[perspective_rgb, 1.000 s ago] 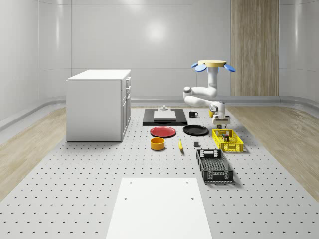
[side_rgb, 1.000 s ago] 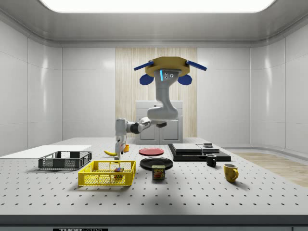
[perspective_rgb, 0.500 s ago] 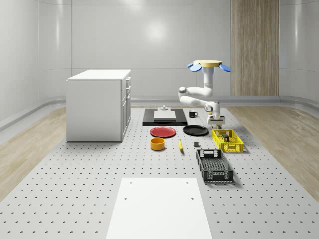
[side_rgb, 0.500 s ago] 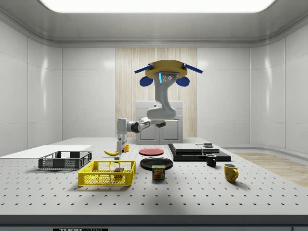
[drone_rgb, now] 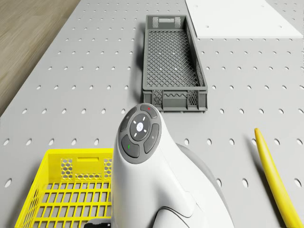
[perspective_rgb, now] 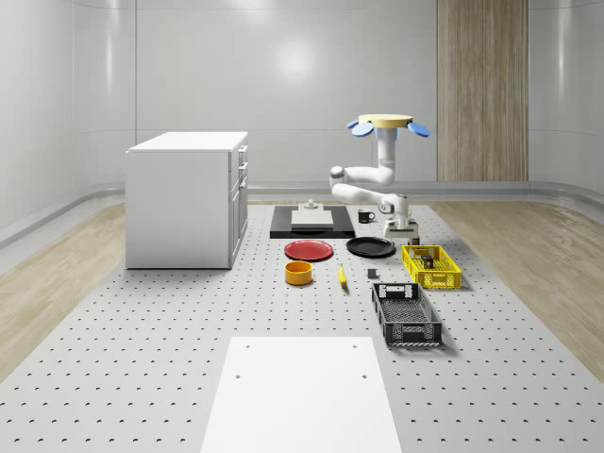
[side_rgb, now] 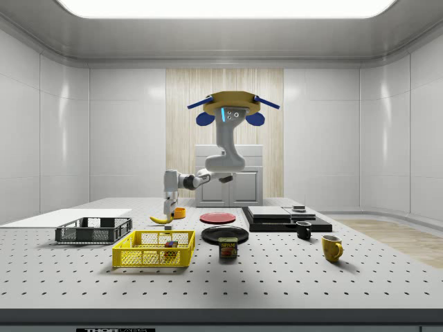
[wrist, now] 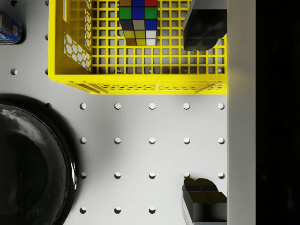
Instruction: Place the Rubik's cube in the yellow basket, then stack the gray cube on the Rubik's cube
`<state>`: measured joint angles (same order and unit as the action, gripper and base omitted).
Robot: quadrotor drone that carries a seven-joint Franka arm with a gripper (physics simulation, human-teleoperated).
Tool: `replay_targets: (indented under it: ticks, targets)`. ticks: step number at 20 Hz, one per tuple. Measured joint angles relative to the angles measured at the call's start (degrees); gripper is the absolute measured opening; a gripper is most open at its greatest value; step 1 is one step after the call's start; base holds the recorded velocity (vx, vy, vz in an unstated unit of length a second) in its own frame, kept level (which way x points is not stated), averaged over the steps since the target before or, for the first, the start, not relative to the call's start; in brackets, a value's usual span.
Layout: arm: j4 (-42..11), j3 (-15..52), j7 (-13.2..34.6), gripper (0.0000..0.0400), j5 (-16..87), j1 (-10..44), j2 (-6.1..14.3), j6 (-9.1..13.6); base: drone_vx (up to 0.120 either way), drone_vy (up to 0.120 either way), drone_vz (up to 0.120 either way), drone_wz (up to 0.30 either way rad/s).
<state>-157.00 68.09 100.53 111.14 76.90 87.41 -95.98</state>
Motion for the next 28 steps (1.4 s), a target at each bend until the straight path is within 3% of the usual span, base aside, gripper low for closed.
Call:
replay_targets:
  ticks: [8,12,20,28]
  targets:
    - [0.0,0.0,-0.1,0.0400,0.1,-0.1,-0.3,0.3,0.120,-0.120,0.000,0.000]
    - [0.0,0.0,-0.1,0.0400,0.2,-0.2,-0.4,0.4,0.000,-0.120,0.000,0.000]
    - [-0.1,0.0,-0.2,0.0400,0.3,-0.3,-0.7,0.7,0.000,-0.120,-0.120,0.000]
    - [-0.1,-0.1,-0.3,0.0400,0.4,-0.4,-0.9,0.9,0.000,-0.105,0.000,0.000]
